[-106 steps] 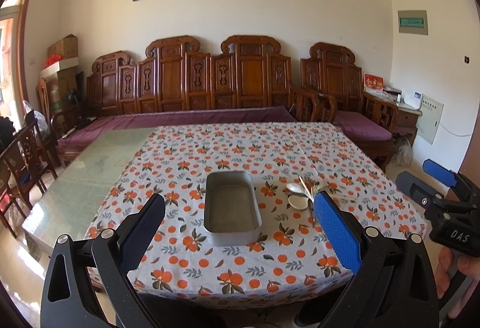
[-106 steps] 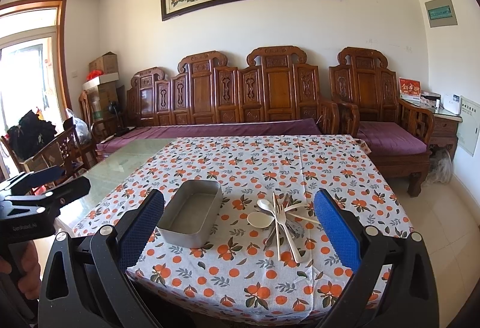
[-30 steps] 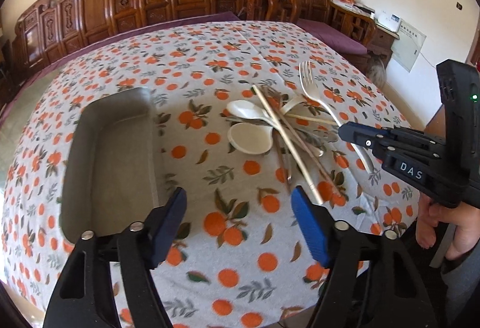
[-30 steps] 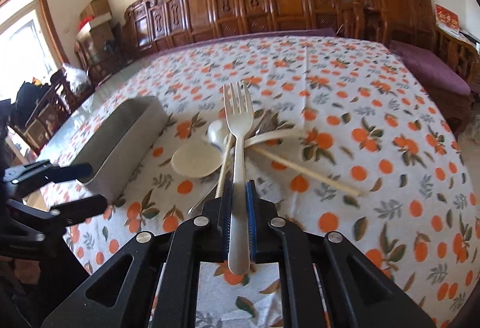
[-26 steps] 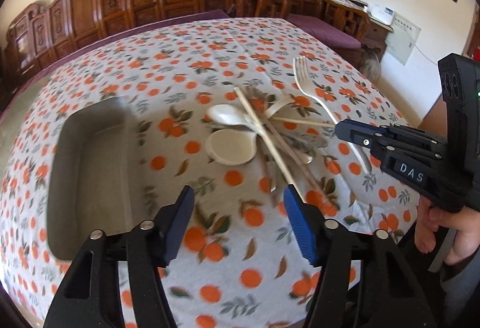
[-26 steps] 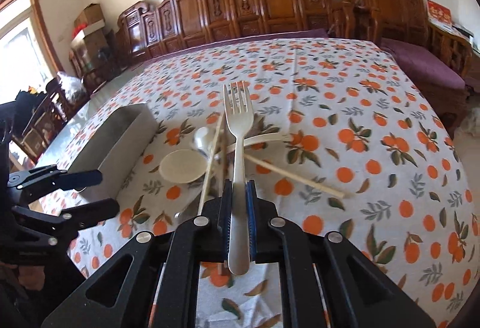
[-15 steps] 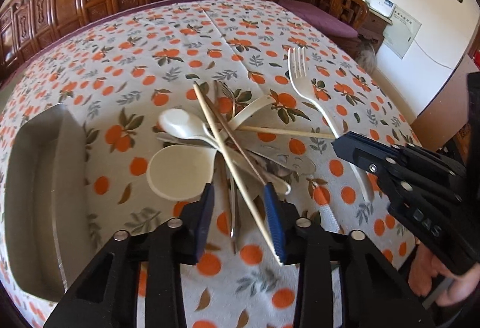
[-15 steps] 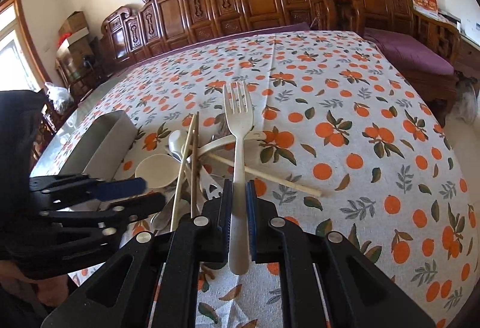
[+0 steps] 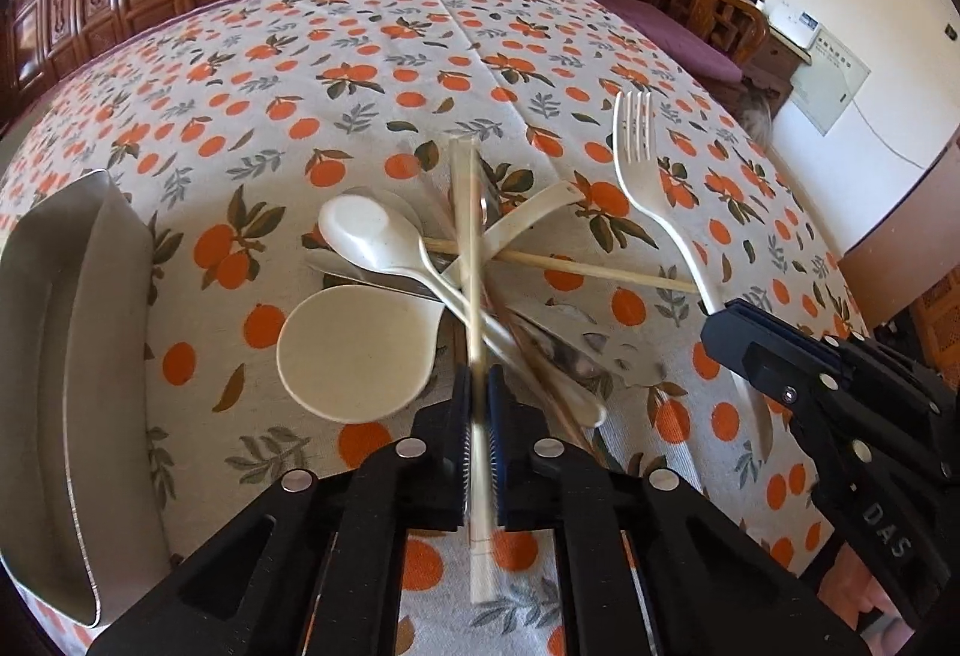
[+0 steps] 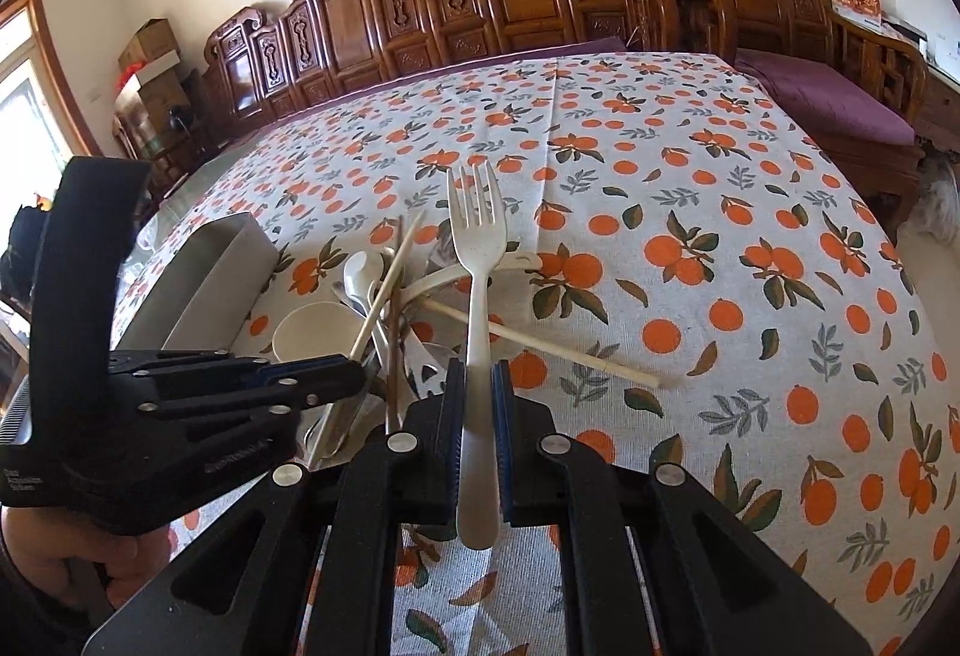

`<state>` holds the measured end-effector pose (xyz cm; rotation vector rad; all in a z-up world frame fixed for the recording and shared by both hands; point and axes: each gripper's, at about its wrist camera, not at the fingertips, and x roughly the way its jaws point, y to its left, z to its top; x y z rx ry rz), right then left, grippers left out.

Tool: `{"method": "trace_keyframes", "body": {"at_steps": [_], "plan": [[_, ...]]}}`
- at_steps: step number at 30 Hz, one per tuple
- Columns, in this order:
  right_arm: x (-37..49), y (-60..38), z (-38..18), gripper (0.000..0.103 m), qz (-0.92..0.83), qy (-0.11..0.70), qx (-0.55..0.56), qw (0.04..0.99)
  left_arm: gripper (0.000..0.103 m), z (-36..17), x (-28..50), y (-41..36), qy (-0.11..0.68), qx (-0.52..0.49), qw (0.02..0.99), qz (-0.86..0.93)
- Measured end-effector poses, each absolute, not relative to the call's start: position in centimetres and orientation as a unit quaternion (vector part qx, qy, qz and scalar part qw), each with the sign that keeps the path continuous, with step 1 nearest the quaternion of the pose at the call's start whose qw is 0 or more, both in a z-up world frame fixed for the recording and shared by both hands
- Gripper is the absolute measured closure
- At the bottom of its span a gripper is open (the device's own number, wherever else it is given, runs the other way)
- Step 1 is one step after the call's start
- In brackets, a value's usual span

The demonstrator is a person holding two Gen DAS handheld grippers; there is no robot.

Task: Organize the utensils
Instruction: 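Grasp a wooden chopstick from the pile with the left gripper while the right gripper holds the fork, then carry the chopstick into the grey tray and open the left gripper while the right holds the fork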

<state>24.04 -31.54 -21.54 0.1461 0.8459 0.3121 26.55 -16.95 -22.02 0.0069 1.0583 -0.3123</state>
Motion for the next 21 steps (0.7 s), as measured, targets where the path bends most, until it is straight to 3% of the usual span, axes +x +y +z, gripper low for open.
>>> {"method": "trace_keyframes", "body": {"at_steps": [21], "plan": [[23.1,-26.7,-20.6,0.092,0.201,0.404,0.048,0.891,0.099,-16.1,23.2,-9.7,0.453,0.008,0.880,-0.139]]}}
